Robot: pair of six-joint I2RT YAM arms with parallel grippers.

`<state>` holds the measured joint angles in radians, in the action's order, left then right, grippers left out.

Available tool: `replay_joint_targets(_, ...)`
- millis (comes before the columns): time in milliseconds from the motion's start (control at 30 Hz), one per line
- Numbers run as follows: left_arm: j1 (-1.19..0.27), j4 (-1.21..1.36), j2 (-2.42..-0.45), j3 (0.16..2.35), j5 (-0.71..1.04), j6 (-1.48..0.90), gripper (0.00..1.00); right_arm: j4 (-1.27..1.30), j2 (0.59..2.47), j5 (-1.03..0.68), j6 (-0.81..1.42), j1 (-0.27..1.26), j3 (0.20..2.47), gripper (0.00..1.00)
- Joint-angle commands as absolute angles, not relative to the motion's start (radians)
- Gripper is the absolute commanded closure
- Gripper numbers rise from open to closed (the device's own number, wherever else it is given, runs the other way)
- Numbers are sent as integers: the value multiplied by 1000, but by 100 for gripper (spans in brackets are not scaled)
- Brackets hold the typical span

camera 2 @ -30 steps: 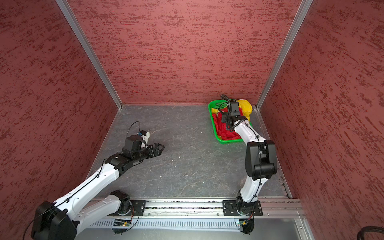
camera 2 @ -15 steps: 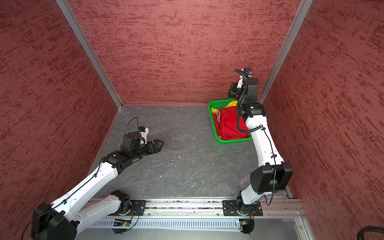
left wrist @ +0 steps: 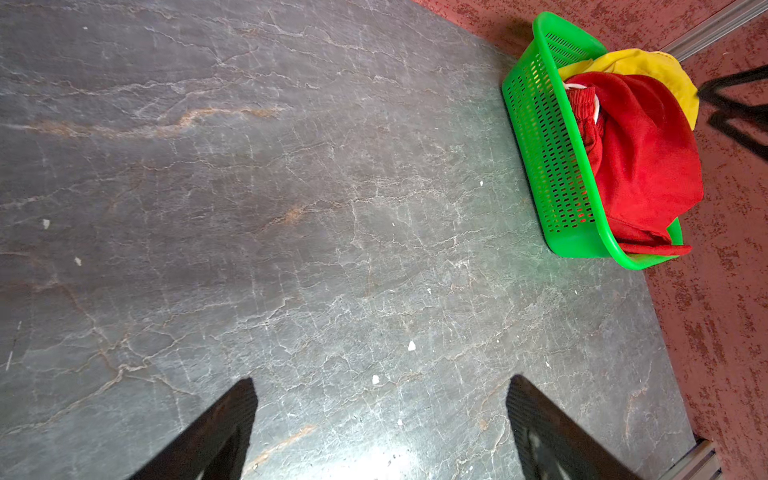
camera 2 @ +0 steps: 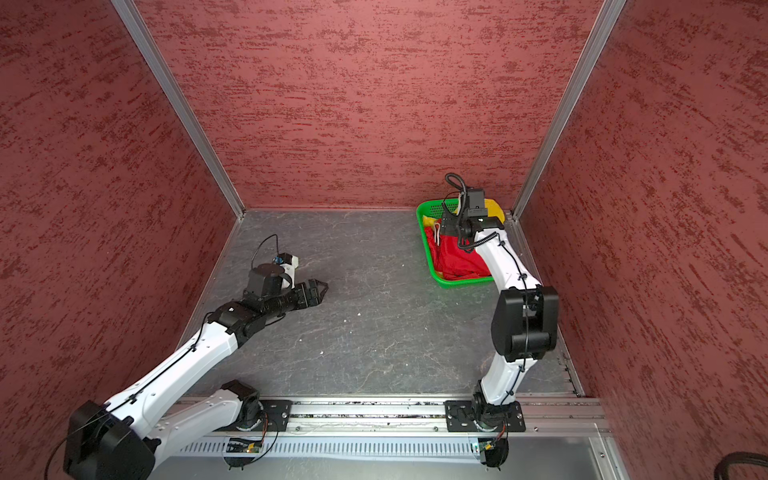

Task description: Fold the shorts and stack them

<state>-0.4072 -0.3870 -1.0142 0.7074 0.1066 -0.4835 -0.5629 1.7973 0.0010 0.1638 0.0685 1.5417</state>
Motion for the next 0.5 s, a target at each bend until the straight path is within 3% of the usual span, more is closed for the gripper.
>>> replay_joint_targets(0, -410, -368, -1031, 716, 113, -483, 5, -589, 1839, 13, 142, 74, 1543, 16)
replay_joint_targets(200, -410, -344, -1040, 704, 129, -501, 5, -582, 1956, 99, 132, 74, 1569, 15)
replay_joint_targets(267, -409, -341, -1039, 700, 130, -505, 5, -571, 1980, 157, 128, 73, 1569, 19)
replay_joint_targets(300, -410, -339, -1039, 697, 129, -506, 5, -558, 1987, 186, 126, 74, 1566, 26)
replay_joint_targets(333, -410, -340, -1037, 695, 127, -508, 5, -536, 1988, 214, 122, 74, 1556, 47)
replay_joint_targets(367, -410, -340, -1035, 694, 125, -508, 5, -520, 1984, 229, 118, 74, 1547, 59)
replay_joint_targets(467, -410, -344, -1028, 692, 120, -512, 5, -447, 1935, 236, 104, 72, 1505, 80)
